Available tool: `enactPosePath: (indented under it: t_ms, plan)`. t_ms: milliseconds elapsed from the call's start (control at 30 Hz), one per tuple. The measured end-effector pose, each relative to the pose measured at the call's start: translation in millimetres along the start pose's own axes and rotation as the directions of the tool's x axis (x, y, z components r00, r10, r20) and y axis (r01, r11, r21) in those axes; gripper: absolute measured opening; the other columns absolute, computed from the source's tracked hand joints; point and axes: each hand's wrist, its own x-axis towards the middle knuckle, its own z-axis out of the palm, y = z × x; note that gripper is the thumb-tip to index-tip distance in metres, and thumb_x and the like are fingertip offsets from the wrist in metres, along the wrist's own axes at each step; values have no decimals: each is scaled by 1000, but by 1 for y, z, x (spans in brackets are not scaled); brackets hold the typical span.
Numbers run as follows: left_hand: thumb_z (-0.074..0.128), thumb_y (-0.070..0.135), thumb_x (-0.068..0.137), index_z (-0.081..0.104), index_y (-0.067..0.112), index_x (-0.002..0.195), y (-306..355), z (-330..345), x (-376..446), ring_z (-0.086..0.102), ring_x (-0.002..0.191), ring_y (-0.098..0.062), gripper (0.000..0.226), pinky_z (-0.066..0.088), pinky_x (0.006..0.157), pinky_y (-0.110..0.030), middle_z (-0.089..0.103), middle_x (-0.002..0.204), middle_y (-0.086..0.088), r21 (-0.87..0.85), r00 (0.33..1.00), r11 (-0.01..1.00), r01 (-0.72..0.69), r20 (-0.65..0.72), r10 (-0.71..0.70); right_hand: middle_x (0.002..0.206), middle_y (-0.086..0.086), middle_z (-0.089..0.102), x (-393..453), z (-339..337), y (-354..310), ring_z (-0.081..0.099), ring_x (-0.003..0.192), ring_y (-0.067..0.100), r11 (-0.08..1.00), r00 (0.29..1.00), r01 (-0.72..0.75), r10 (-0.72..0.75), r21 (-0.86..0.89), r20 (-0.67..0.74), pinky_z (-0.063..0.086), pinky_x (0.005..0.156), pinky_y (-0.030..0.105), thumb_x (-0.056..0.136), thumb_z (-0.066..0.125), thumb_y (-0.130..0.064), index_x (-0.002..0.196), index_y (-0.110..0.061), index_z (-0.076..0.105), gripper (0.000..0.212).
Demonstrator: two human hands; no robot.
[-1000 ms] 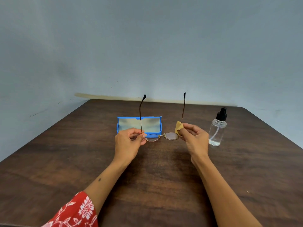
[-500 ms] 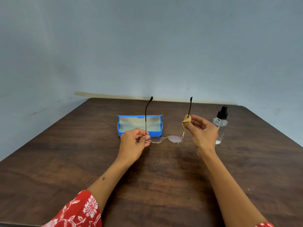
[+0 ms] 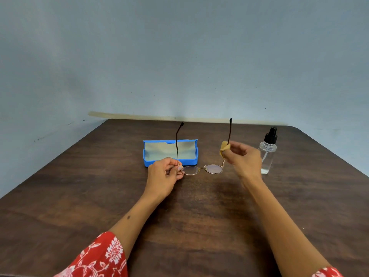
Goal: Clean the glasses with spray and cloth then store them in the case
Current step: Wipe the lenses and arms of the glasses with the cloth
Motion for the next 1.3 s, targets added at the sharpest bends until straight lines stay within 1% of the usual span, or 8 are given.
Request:
enactPosePath:
  t_ms: [133, 267, 367, 600, 833, 933, 1133, 1300]
  plan:
    - [59, -2, 87, 65, 9, 84, 1, -1, 0, 70, 71, -11, 13, 56, 64, -15, 70, 79, -7, 42, 1000, 999, 2, 7, -2, 82, 2, 72, -7, -1, 12, 68, 81, 16, 988, 996, -47, 59, -149, 71, 56, 82, 37, 75, 73, -5, 95, -13, 72, 21]
    - [59, -3, 87, 65, 4, 87, 2, -1, -2, 69, 71, -10, 10, 54, 62, -12, 69, 80, -10, 57, 999, 998, -2, 35, 0, 74, -7, 70, 0, -3, -7, 67, 71, 7, 994, 997, 82, -81, -76, 15, 56, 74, 27, 75, 75, -10, 79, -29, 68, 21]
    - [59, -3, 87, 65, 3, 88, 2, -2, -1, 69, 71, -9, 9, 53, 60, -11, 70, 80, -11, 45, 999, 999, 6, 37, -8, 73, -8, 70, 4, -2, -18, 67, 70, 4, 987, 986, 160, -161, -19, -42, 54, 73, 23, 73, 75, -10, 78, -31, 68, 22]
    - [60, -4, 87, 65, 11, 81, -1, -2, 2, 70, 68, -9, 16, 55, 62, -13, 70, 78, -9, 28, 999, 1000, -3, 39, 2, 80, 3, 72, -4, -1, 6, 69, 80, 18, 972, 998, 28, -13, -232, 69, 56, 83, 40, 74, 74, -10, 82, -21, 67, 15]
    - [61, -2, 86, 65, 14, 78, -2, -1, 5, 71, 66, -8, 19, 55, 63, -14, 71, 75, -6, 48, 999, 999, -13, 49, 11, 74, -13, 69, 14, 4, -22, 66, 69, -1, 975, 971, 219, -221, -26, -96, 50, 63, 11, 75, 75, -15, 81, -29, 67, 17]
    - [62, -1, 86, 65, 16, 77, -3, -1, 5, 71, 67, -7, 20, 55, 62, -13, 71, 74, -4, 46, 999, 999, -12, 46, 10, 77, -12, 70, 17, 9, -15, 65, 70, -1, 970, 962, 244, -244, -18, -126, 53, 67, 15, 76, 73, -16, 87, -24, 69, 14]
    - [61, -2, 86, 65, 15, 76, -4, 0, 5, 72, 68, -11, 20, 57, 64, -17, 71, 75, -7, 38, 999, 999, -19, 44, 17, 73, -13, 68, 8, 8, 18, 62, 67, -4, 952, 970, 230, -242, -199, -34, 54, 70, 18, 75, 72, -15, 80, -30, 66, 17]
    - [61, -2, 86, 66, 10, 80, -4, 3, 5, 71, 67, -7, 15, 54, 61, -13, 71, 75, -8, 72, 997, 996, -51, 59, 47, 77, -17, 66, 17, 14, -5, 63, 69, -4, 925, 897, 368, -380, -95, -227, 52, 69, 12, 78, 71, -16, 94, -23, 69, 17]
